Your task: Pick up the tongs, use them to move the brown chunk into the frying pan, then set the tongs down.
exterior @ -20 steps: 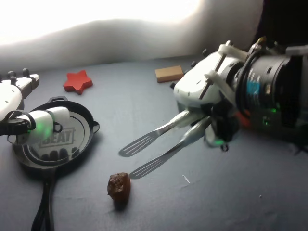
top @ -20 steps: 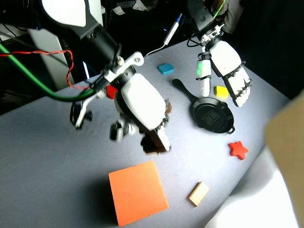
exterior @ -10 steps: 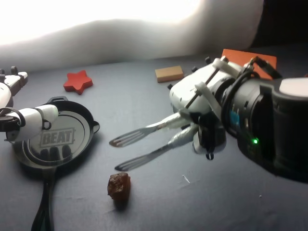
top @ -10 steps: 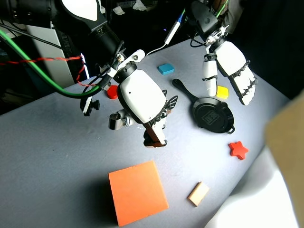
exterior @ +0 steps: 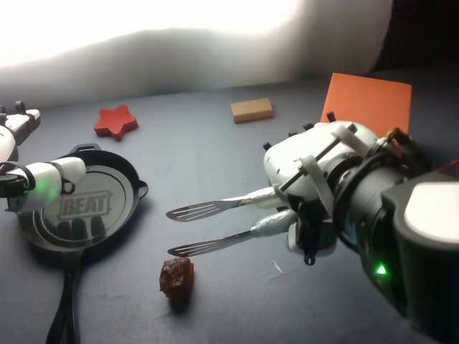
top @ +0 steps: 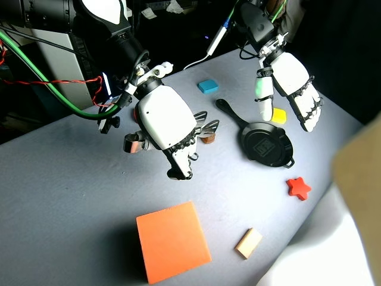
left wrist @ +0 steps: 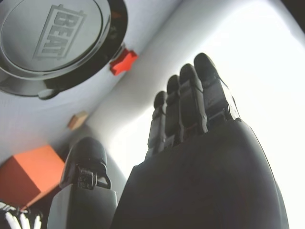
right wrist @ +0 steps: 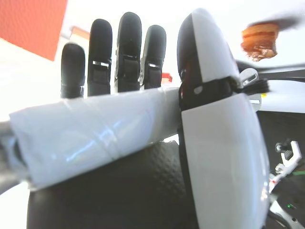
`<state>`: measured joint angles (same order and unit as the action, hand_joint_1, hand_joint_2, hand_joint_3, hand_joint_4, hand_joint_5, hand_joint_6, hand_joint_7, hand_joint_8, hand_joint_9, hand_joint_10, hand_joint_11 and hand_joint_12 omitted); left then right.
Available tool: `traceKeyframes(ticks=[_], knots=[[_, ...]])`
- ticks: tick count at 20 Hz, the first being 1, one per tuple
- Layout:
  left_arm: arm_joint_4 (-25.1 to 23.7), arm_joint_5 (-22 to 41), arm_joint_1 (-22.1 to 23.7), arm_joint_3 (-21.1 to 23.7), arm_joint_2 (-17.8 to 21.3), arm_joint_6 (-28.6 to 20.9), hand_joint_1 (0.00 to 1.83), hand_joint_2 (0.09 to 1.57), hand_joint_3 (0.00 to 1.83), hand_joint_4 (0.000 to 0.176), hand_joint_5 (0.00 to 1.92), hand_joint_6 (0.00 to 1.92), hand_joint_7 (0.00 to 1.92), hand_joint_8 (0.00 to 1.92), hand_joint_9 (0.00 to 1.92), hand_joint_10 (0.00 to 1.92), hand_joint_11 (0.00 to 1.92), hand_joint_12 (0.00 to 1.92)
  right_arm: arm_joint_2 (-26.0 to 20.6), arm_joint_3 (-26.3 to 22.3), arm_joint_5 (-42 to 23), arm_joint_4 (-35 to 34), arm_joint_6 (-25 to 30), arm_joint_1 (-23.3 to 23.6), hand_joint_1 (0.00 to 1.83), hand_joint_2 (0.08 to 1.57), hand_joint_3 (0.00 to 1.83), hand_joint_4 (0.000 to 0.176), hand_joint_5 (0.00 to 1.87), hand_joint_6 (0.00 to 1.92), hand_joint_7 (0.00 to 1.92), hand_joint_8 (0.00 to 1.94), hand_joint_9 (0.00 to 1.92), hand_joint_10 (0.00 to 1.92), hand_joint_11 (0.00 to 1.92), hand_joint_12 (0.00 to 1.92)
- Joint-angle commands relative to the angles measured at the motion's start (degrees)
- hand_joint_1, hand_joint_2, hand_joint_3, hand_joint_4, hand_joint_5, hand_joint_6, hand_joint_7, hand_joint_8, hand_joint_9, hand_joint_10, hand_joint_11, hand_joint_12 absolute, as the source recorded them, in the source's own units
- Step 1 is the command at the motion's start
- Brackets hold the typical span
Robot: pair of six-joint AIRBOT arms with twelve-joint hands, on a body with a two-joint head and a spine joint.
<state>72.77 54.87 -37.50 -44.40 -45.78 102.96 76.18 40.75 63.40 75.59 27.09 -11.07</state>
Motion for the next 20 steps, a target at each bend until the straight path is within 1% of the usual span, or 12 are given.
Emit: traceKeyframes(ticks=[1, 3, 4, 5, 8, 11, 14, 15, 16, 18, 19, 20], knots=[[-3.59, 4.62, 0.21, -0.33, 0.85, -0.25, 0.05, 1.29, 0.0, 0.036, 0.09, 0.01, 0.14, 0.0, 0.14, 0.0, 0.0, 0.43, 0.02, -0.31, 1.92, 5.31, 0.66, 0.17, 1.13, 1.14, 0.0, 0.0, 0.8, 0.38, 0.93, 0.01, 0.56, 0.7, 0.14, 1.61], [-3.59, 4.62, 0.29, -0.36, 0.88, -0.25, 0.02, 1.29, 0.0, 0.04, 0.08, 0.0, 0.14, 0.0, 0.14, 0.0, 0.0, 0.42, 0.86, -0.4, 2.6, 5.17, 1.01, -0.15, 1.13, 1.13, 0.0, 0.0, 0.8, 0.37, 0.93, 0.01, 0.56, 0.71, 0.14, 1.61], [-3.59, 4.62, 0.31, -0.37, 0.88, -0.25, 0.02, 1.29, 0.0, 0.036, 0.07, 0.0, 0.14, 0.0, 0.14, 0.0, 0.0, 0.41, 1.22, -0.41, 3.26, 4.58, 1.53, -0.21, 1.14, 1.12, 0.0, 0.0, 0.81, 0.38, 0.94, 0.02, 0.57, 0.72, 0.15, 1.62], [-3.58, 4.62, 0.26, -0.37, 0.88, -0.25, 0.02, 1.29, 0.0, 0.038, 0.07, 0.0, 0.14, 0.0, 0.14, 0.0, 0.0, 0.45, 1.63, -0.46, 3.36, 3.86, 1.71, -0.21, 1.14, 1.13, 0.0, 0.0, 0.79, 0.37, 0.93, 0.01, 0.55, 0.72, 0.13, 1.63], [-3.58, 4.62, 0.06, -0.34, 0.88, -0.25, 0.02, 1.3, 0.0, 0.035, 0.07, 0.0, 0.14, 0.0, 0.13, 0.0, 0.0, 0.43, 2.34, -0.74, 3.38, 3.25, 1.66, -0.56, 1.15, 1.12, 0.0, 0.0, 0.79, 0.35, 0.93, 0.01, 0.55, 0.73, 0.14, 1.62], [-3.57, 4.63, 0.05, -0.31, 0.86, -0.26, 0.02, 1.29, 0.0, 0.041, 0.07, 0.0, 0.14, 0.0, 0.14, 0.0, 0.0, 0.44, 2.7, -1.03, 3.4, 1.65, 1.44, -1.3, 1.14, 1.12, 0.0, 0.0, 0.79, 0.35, 0.93, 0.01, 0.55, 0.73, 0.14, 1.62], [-3.55, 4.63, 0.01, -0.21, 0.83, -0.37, 0.03, 1.29, 0.0, 0.031, 0.09, 0.0, 0.15, 0.0, 0.15, 0.0, 0.0, 0.46, 2.9, -1.17, 3.46, 1.29, 1.49, -2.08, 1.14, 1.12, 0.0, 0.0, 0.76, 0.34, 0.91, 0.0, 0.52, 0.75, 0.1, 1.64], [-3.55, 4.63, 0.0, -0.21, 0.82, -0.37, 0.03, 1.29, 0.0, 0.031, 0.09, 0.0, 0.15, 0.0, 0.15, 0.0, 0.0, 0.46, 2.97, -1.16, 3.54, 1.29, 1.57, -2.26, 1.14, 1.12, 0.0, 0.0, 0.76, 0.34, 0.91, 0.0, 0.52, 0.75, 0.1, 1.64], [-3.55, 4.63, -0.01, -0.21, 0.81, -0.37, 0.02, 1.29, 0.0, 0.037, 0.09, 0.0, 0.16, 0.0, 0.15, 0.0, 0.0, 0.48, 3.06, -1.14, 3.66, 1.29, 1.76, -2.43, 1.13, 1.13, 0.0, 0.0, 0.76, 0.33, 0.9, 0.0, 0.5, 0.75, 0.09, 1.64], [-3.46, 4.64, -0.08, -0.21, 0.8, -0.37, 0.04, 1.29, 0.0, 0.036, 0.11, 0.01, 0.16, 0.0, 0.16, 0.0, 0.0, 0.51, 3.29, -1.05, 3.61, 1.3, 1.86, -2.67, 1.13, 1.12, 0.0, 0.0, 0.76, 0.34, 0.91, 0.0, 0.51, 0.76, 0.1, 1.64], [-3.45, 4.64, -0.19, -0.19, 0.8, -0.4, 0.02, 1.29, 0.0, 0.039, 0.11, 0.0, 0.16, 0.0, 0.15, 0.0, 0.0, 0.5, 3.51, -0.8, 3.47, 1.32, 1.96, -2.71, 1.12, 1.13, 0.0, 0.0, 0.75, 0.33, 0.9, 0.0, 0.5, 0.75, 0.09, 1.64], [-3.45, 4.64, -0.28, -0.19, 0.79, -0.51, 0.03, 1.29, 0.0, 0.033, 0.1, 0.0, 0.15, 0.0, 0.14, 0.0, 0.0, 0.47, 3.71, -0.54, 3.33, 1.32, 2.0, -2.71, 1.12, 1.13, 0.0, 0.0, 0.75, 0.33, 0.91, 0.0, 0.5, 0.76, 0.09, 1.64]])
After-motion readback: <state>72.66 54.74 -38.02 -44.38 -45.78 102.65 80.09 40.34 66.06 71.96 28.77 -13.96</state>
